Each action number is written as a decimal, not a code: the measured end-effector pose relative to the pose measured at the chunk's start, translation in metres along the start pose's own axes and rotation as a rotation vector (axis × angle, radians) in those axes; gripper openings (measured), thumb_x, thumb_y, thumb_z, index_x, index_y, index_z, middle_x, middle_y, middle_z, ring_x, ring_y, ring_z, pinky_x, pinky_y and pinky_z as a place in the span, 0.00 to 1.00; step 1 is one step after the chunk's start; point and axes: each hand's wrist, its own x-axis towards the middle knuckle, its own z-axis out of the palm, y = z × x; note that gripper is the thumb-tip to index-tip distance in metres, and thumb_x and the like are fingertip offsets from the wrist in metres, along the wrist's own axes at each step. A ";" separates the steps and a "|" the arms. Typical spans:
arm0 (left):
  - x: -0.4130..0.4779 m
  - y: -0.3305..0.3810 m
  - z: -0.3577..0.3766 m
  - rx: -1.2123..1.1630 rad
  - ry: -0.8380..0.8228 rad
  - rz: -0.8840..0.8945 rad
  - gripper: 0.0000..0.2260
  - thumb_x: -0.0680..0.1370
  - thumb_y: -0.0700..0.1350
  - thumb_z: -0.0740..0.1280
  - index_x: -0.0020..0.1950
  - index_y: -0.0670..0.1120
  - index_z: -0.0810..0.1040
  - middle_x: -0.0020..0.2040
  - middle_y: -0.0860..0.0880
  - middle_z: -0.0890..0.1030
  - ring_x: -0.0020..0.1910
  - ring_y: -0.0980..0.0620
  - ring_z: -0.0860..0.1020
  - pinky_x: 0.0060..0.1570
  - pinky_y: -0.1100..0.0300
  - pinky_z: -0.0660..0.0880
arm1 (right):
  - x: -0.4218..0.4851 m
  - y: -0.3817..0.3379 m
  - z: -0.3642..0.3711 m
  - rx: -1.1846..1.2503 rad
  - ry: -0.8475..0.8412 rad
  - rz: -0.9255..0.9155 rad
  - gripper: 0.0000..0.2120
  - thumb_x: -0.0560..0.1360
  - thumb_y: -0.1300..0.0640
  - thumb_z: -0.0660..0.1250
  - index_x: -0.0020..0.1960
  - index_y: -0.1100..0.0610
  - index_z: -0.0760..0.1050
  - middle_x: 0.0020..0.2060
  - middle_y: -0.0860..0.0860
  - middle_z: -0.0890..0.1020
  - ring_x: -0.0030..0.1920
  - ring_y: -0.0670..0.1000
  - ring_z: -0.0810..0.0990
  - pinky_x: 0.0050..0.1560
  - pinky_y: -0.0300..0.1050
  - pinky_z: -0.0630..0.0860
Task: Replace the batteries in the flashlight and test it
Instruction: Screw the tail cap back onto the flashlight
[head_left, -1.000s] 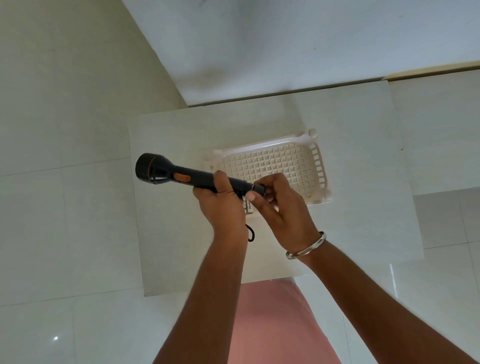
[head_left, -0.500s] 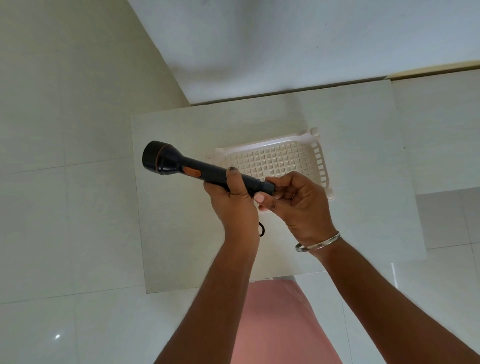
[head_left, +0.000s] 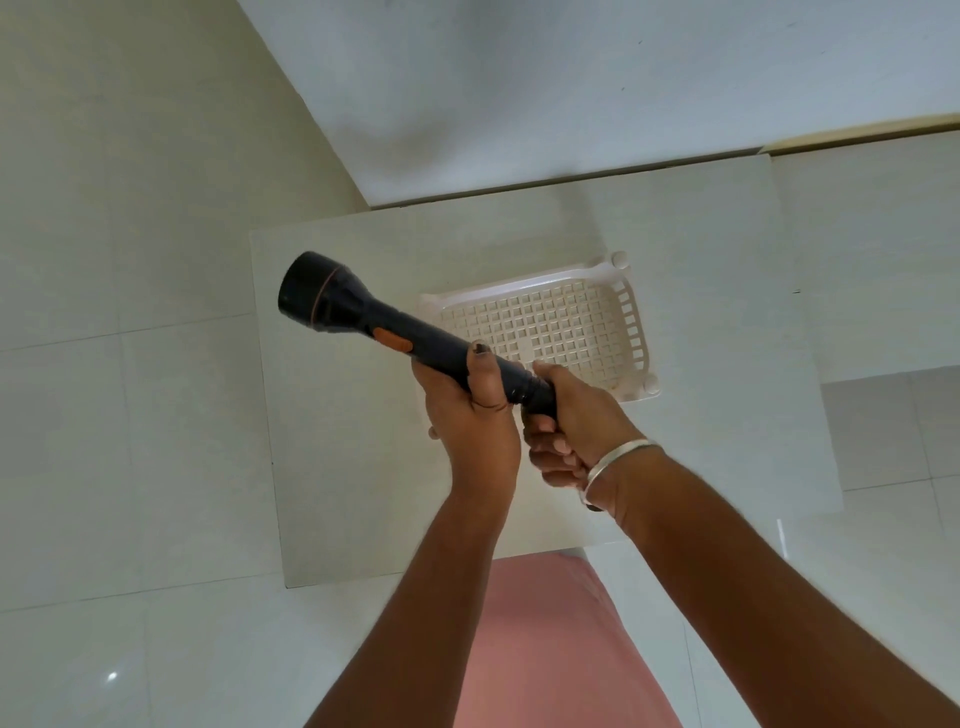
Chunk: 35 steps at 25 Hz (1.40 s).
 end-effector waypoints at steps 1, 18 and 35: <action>0.000 -0.002 -0.002 -0.007 0.026 -0.036 0.18 0.80 0.47 0.60 0.65 0.38 0.63 0.50 0.33 0.77 0.47 0.37 0.80 0.49 0.51 0.80 | 0.000 -0.002 -0.002 0.011 -0.079 0.073 0.30 0.79 0.36 0.51 0.25 0.55 0.62 0.17 0.49 0.64 0.16 0.46 0.60 0.18 0.32 0.57; 0.014 -0.001 -0.009 -0.006 0.023 -0.056 0.16 0.81 0.38 0.60 0.67 0.37 0.63 0.43 0.50 0.75 0.38 0.64 0.80 0.41 0.69 0.79 | 0.004 0.036 -0.023 -0.752 0.042 -0.880 0.09 0.79 0.47 0.54 0.52 0.48 0.69 0.38 0.48 0.76 0.38 0.47 0.75 0.39 0.35 0.73; 0.014 0.016 -0.004 0.010 -0.069 0.076 0.18 0.78 0.45 0.59 0.60 0.33 0.63 0.38 0.49 0.72 0.34 0.60 0.76 0.37 0.69 0.75 | 0.003 0.019 0.006 -0.186 -0.062 -0.582 0.23 0.82 0.44 0.49 0.34 0.54 0.68 0.25 0.48 0.68 0.24 0.45 0.65 0.24 0.36 0.65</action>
